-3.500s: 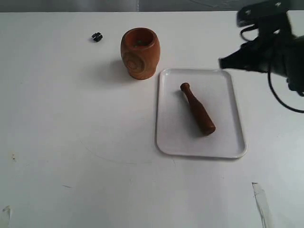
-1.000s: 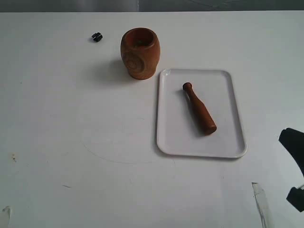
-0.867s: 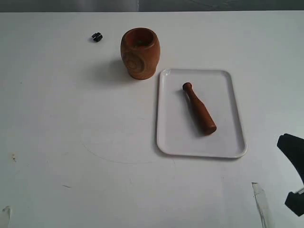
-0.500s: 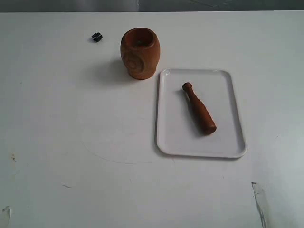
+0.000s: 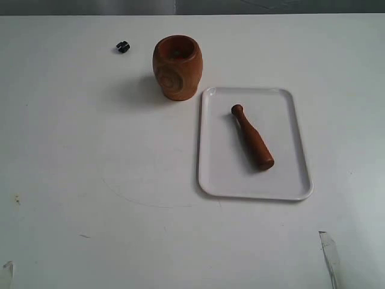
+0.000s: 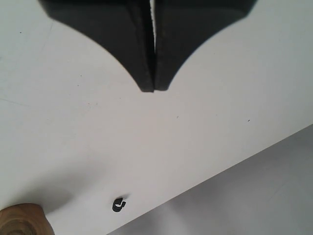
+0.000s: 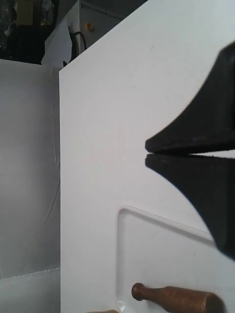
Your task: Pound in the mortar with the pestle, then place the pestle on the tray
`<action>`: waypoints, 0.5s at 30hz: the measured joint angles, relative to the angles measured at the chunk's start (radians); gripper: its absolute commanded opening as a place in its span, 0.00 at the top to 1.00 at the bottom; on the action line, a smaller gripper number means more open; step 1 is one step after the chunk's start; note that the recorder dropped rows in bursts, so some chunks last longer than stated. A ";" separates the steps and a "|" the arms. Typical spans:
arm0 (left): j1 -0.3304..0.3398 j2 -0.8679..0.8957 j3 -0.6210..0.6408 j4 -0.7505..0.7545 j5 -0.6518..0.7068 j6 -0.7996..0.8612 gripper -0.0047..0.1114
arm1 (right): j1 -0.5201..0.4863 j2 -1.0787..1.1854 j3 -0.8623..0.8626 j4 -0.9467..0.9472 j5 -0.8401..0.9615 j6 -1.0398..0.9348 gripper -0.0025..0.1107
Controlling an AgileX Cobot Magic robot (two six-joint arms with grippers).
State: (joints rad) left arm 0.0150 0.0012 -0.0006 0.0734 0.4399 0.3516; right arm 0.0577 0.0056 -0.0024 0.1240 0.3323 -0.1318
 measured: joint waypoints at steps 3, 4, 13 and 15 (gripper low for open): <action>0.000 0.000 0.000 0.000 0.000 0.000 0.96 | 0.000 0.000 0.000 0.000 0.000 0.000 0.98; 0.000 0.000 0.000 0.000 0.000 0.000 0.96 | 0.000 0.000 0.000 0.000 0.002 0.000 0.98; 0.000 0.000 0.000 0.000 0.000 0.000 0.96 | 0.000 0.000 0.000 0.015 0.002 0.002 0.98; 0.000 0.000 0.000 0.000 0.000 0.000 0.96 | 0.000 0.000 0.000 0.016 0.002 0.002 0.98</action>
State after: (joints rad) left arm 0.0150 0.0012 -0.0006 0.0734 0.4399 0.3516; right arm 0.0577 0.0056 -0.0024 0.1398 0.3347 -0.1300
